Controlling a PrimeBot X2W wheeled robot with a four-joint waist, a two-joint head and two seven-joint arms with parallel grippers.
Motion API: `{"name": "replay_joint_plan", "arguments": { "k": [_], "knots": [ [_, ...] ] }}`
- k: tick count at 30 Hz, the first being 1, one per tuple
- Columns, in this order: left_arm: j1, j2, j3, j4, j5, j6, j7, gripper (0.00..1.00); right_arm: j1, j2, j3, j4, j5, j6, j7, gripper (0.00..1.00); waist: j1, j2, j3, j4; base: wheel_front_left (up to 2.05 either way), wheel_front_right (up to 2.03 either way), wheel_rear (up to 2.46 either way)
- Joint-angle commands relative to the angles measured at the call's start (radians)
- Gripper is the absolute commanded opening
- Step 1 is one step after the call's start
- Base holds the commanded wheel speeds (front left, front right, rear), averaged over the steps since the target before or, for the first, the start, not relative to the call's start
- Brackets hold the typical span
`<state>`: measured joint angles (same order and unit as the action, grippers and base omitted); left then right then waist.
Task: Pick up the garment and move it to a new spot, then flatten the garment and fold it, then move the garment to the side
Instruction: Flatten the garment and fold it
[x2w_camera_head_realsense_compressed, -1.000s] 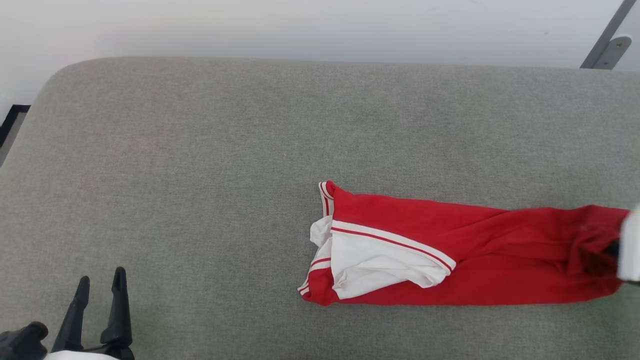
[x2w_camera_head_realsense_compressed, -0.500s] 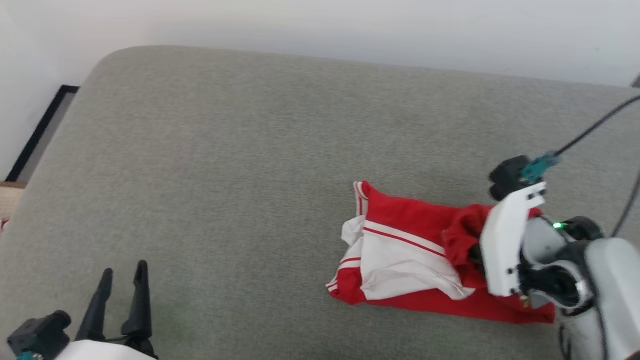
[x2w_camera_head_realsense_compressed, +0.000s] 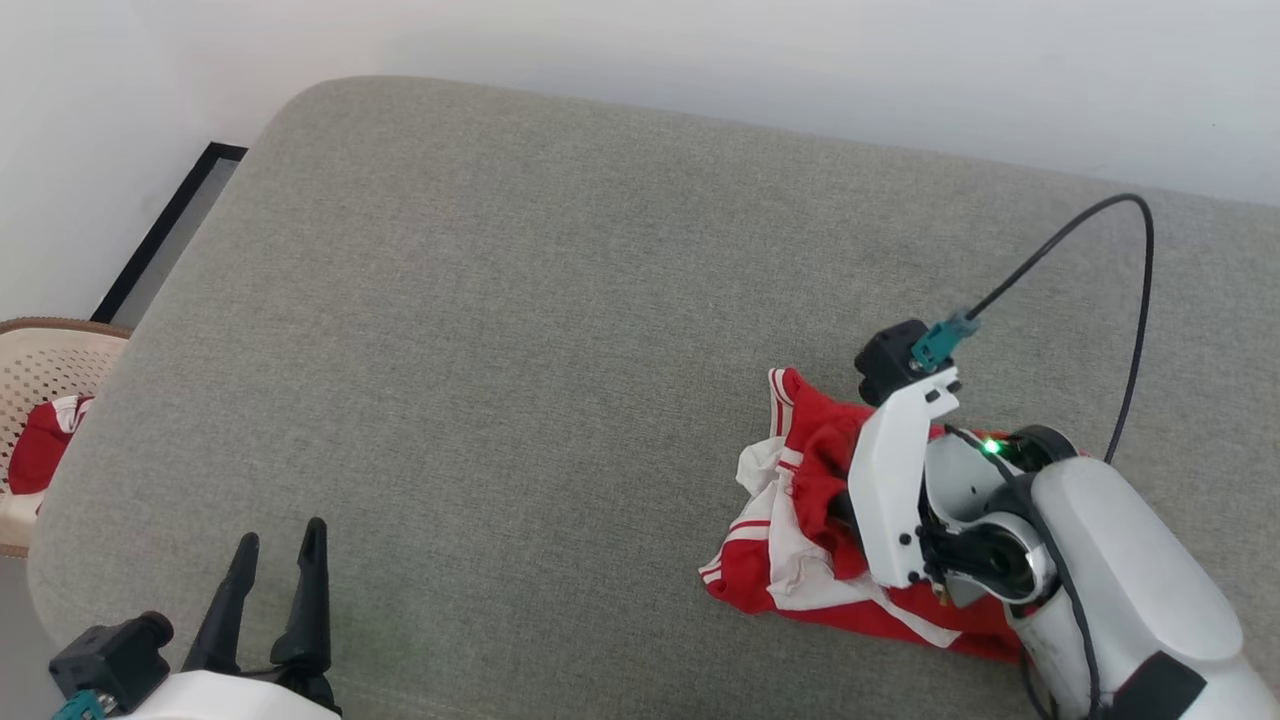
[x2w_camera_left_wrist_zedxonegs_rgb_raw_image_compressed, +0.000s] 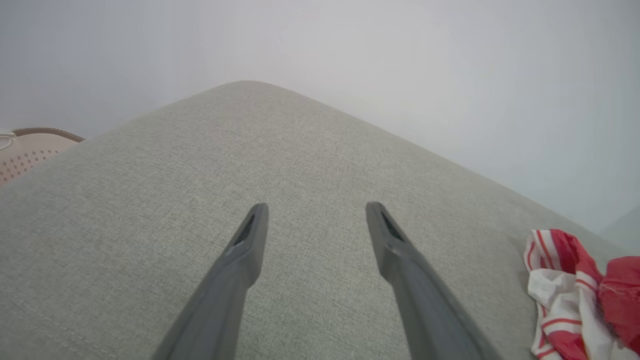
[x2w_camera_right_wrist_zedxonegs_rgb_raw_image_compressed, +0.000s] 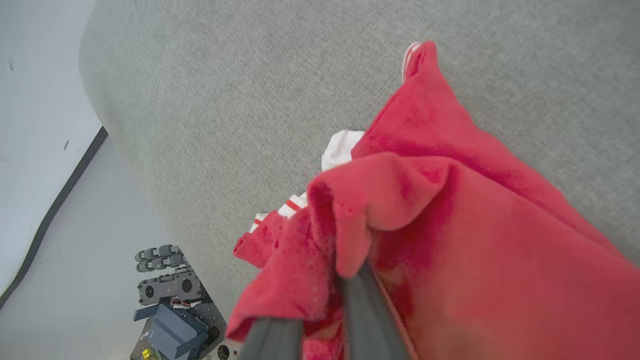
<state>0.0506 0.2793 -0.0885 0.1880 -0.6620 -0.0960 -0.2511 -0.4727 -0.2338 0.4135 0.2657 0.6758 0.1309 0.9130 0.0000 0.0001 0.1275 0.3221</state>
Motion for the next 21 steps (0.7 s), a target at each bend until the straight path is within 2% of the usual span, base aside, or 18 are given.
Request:
{"name": "replay_joint_plan", "arguments": {
  "k": [1, 4, 11, 17, 21],
  "knots": [
    [-0.006, -0.001, 0.002, 0.002, -0.004, -0.004, -0.005, 1.0, -0.019, 0.005, 0.008, 0.009, 0.011, -0.001, -0.017, 1.0, 0.0, -0.0001, -0.001, -0.001, 0.0, 0.0, 0.0],
    [0.004, 0.002, 0.011, 0.003, -0.01, -0.007, -0.006, 1.0, -0.034, -0.004, 0.024, 0.009, 0.025, -0.001, -0.023, 1.0, 0.0, -0.0001, -0.005, -0.012, 0.0, 0.0, 0.0],
    [0.021, 0.011, 0.027, -0.006, -0.01, -0.005, -0.009, 1.0, -0.055, -0.033, 0.029, -0.075, 0.056, -0.001, -0.043, 1.0, 0.0, -0.0001, -0.018, -0.058, 0.0, 0.0, 0.0],
    [0.03, 0.017, 0.038, -0.019, -0.007, 0.006, -0.011, 1.0, -0.035, -0.067, -0.03, -0.154, 0.068, -0.001, -0.085, 1.0, 0.0, -0.0001, -0.033, -0.118, 0.0, 0.0, 0.0],
    [0.039, 0.03, 0.046, -0.035, -0.001, 0.012, -0.011, 1.0, -0.003, -0.105, -0.102, -0.208, 0.052, -0.001, -0.168, 1.0, 0.0, -0.0001, -0.047, -0.167, 0.0, 0.0, 0.0]
  ]
}}
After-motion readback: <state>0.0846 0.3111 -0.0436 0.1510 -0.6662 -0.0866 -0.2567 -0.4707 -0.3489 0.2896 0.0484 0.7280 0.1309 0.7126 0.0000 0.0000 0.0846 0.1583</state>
